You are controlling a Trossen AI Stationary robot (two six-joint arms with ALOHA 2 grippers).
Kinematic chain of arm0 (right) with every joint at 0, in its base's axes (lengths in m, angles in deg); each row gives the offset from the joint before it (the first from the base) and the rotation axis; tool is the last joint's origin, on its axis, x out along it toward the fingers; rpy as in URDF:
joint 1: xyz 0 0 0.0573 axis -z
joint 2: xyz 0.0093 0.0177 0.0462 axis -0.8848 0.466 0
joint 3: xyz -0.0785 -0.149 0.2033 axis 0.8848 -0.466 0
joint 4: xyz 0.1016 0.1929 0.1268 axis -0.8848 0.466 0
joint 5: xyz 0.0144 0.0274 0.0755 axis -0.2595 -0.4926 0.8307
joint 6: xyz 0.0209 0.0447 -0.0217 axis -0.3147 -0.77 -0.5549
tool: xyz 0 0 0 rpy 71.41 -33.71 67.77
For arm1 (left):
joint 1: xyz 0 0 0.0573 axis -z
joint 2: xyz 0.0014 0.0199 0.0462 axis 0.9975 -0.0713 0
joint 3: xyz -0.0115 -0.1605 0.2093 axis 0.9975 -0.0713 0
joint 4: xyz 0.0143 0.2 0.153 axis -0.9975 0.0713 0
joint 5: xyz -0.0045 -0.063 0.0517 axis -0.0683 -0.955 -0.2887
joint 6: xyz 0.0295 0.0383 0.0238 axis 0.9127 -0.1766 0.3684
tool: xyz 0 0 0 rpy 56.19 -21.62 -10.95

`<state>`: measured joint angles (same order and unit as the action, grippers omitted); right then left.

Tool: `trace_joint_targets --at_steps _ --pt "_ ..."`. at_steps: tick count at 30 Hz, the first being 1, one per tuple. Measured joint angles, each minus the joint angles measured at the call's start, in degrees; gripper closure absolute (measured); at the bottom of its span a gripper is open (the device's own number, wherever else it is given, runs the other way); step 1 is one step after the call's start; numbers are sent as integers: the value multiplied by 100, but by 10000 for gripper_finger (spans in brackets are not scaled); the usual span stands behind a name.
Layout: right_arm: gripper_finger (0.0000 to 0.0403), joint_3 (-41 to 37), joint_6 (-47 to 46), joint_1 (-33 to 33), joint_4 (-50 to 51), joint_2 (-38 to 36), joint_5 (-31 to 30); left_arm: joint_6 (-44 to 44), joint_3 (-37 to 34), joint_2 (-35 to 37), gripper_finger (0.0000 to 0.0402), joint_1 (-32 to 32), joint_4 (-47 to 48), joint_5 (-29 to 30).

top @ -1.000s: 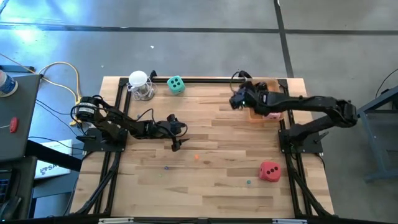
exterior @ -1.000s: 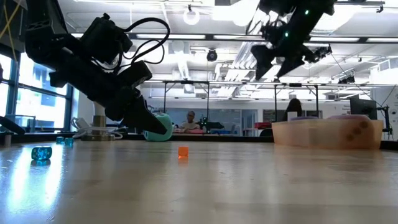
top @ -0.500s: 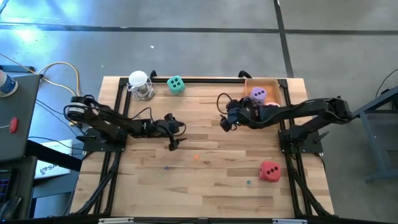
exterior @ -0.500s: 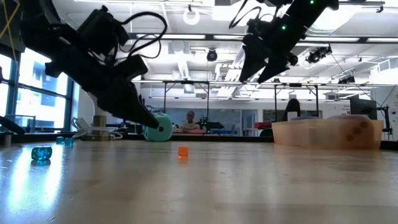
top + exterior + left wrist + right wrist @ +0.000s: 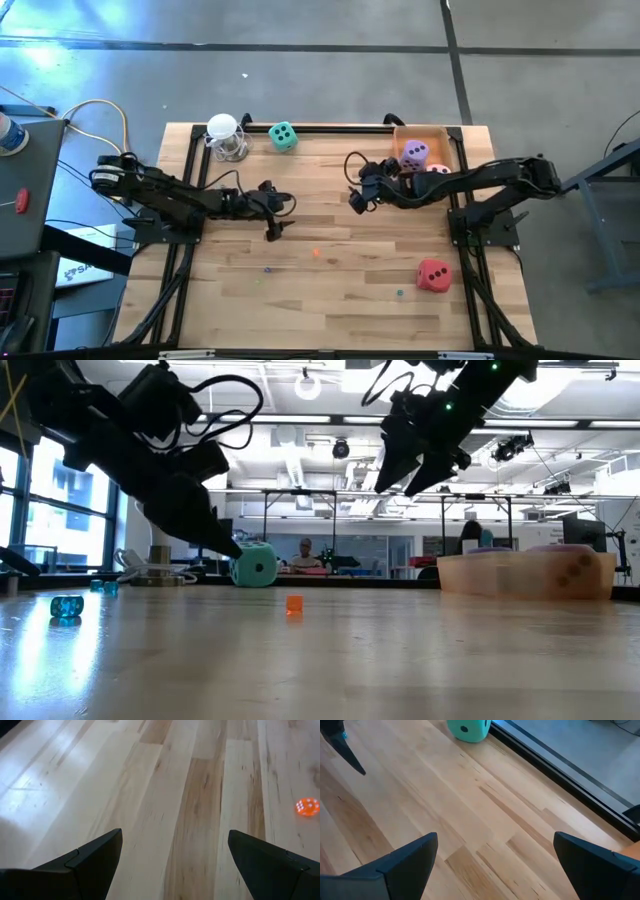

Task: Pick & Place Dice
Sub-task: Put the green large die into the orange bin

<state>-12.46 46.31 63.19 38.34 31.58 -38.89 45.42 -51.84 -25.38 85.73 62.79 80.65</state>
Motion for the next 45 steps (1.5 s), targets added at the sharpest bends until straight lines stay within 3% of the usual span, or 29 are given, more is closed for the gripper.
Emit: trace_joint_targets --at_steps 10,17,23,28,35,39,45 --pt "14 0 0 27 -112 0 2 -66 0 0 49 0 -15 2" --pt "14 0 0 31 -125 0 0 787 0 414 49 0 221 133" --pt "14 0 240 40 -437 0 2 1126 0 1401 49 -23 699 940" --pt "14 0 880 134 -1373 99 320 1338 0 2086 49 -307 1134 1838" --pt "14 7 1368 393 -2412 509 844 1133 0 2332 49 -1092 1289 2316" --pt "14 4 1368 507 -2550 779 1106 1614 0 2331 49 -1707 1257 1971" --pt "14 4 1351 591 -2593 1074 1362 1801 0 2288 49 -2769 250 331"
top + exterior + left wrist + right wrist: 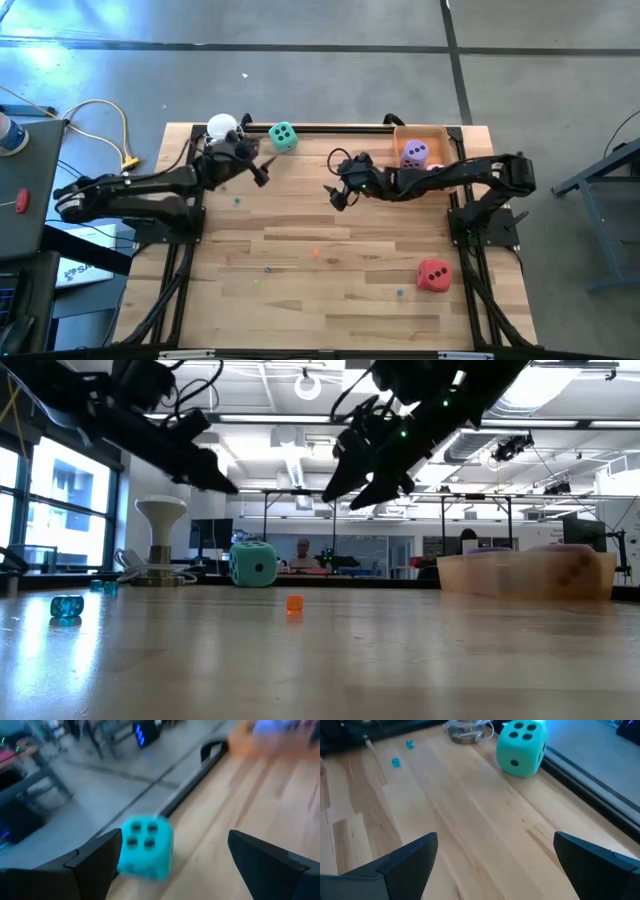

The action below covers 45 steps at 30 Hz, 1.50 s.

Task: Pick & Place Dice
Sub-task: Put the green large die into the orange bin

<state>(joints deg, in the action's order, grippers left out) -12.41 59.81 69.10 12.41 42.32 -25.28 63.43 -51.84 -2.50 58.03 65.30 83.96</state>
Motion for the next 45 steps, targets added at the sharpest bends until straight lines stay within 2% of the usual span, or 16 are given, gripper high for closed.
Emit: trace_joint_targets --at_steps 3,7,10,13,19,28,32,40,45 --pt "14 0 -45 2 -25 45 0 198 0 -261 49 -524 -784 -451" --pt "14 0 -66 -8 -57 45 -3 89 0 -964 49 -1061 -1761 -483" --pt "14 0 -68 -47 -48 45 -15 -359 2 -1597 49 -1234 -2537 -478" --pt "14 0 -70 -78 -49 45 -10 -31 102 -2187 49 -1223 -2949 -499" --pt "14 0 -70 -131 -46 45 -13 623 503 -3027 49 -1079 -2973 -474" --pt "14 -2 -70 -136 -44 45 -13 345 688 -3627 49 -1191 -2721 -497" --pt "14 -2 -65 -136 -41 45 -13 250 697 -3823 49 -1222 -2510 -1076" --pt "14 -4 -70 -136 -30 45 58 -389 702 -3848 49 -1051 -2394 -2822" --pt "14 -7 -71 -136 -28 45 285 -554 702 -3848 49 -820 -2363 -3022"
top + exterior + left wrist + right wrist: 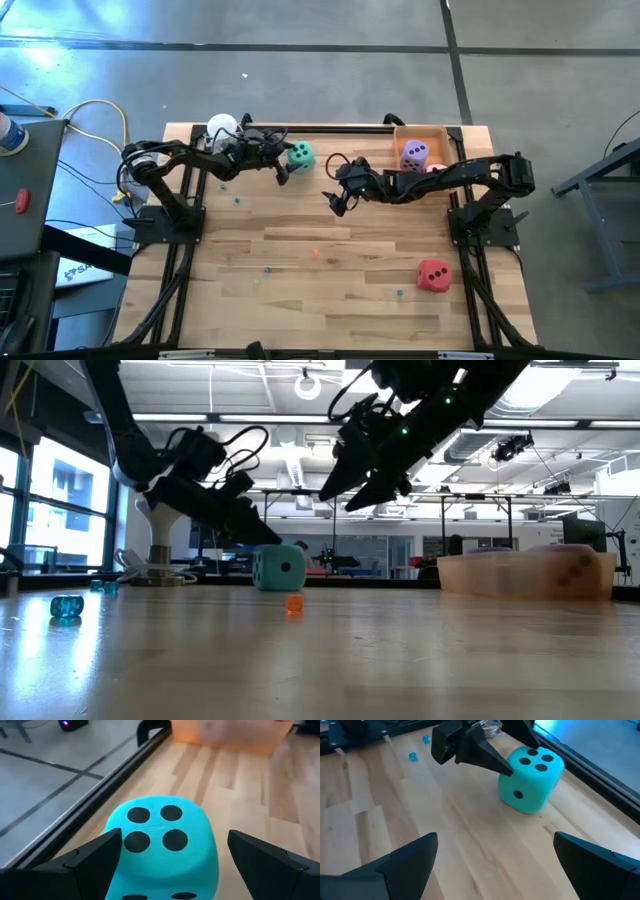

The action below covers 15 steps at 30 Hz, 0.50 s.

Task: Pick & Place Dice
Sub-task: Put the green large die into the orange bin

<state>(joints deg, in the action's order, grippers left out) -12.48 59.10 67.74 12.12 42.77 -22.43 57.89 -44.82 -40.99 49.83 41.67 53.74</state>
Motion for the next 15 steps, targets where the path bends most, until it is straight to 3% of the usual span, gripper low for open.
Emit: trace_joint_targets --at_steps 6,15 --pt "14 0 -1 -2 -2 0 24 372 -2 2 49 406 149 90" --pt "14 0 -129 -4 40 0 32 1135 -22 -13 49 960 93 1424"
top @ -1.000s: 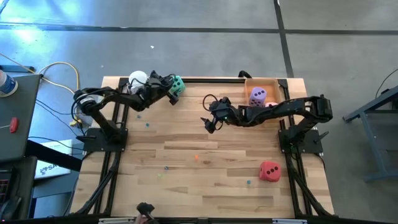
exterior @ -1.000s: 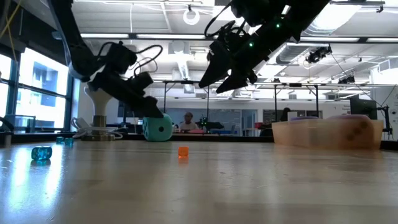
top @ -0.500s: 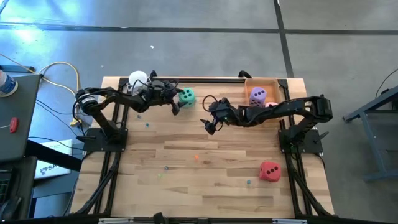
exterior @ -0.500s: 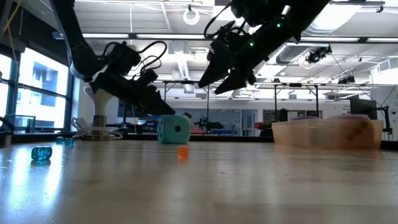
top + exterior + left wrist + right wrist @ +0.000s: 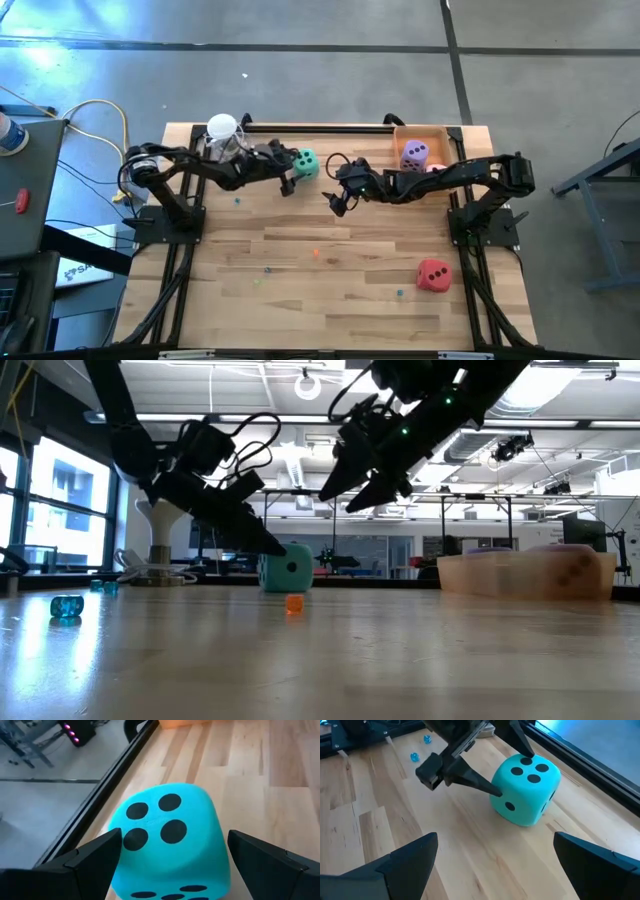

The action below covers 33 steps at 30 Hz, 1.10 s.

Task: Pick & Place Dice
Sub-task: Put the green large die into the orange bin

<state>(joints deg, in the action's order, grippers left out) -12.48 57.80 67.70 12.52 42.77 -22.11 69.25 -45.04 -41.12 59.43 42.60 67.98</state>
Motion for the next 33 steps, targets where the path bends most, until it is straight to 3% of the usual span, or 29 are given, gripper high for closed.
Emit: trace_joint_targets --at_steps 15,20,33 --pt "14 0 31 0 160 0 4 -496 -11 500 49 -210 35 -39" --pt "14 0 41 2 155 0 -2 -739 -2 345 49 -505 99 -746" --pt "14 0 28 2 144 0 6 -1078 2 275 49 -572 -190 -1297"
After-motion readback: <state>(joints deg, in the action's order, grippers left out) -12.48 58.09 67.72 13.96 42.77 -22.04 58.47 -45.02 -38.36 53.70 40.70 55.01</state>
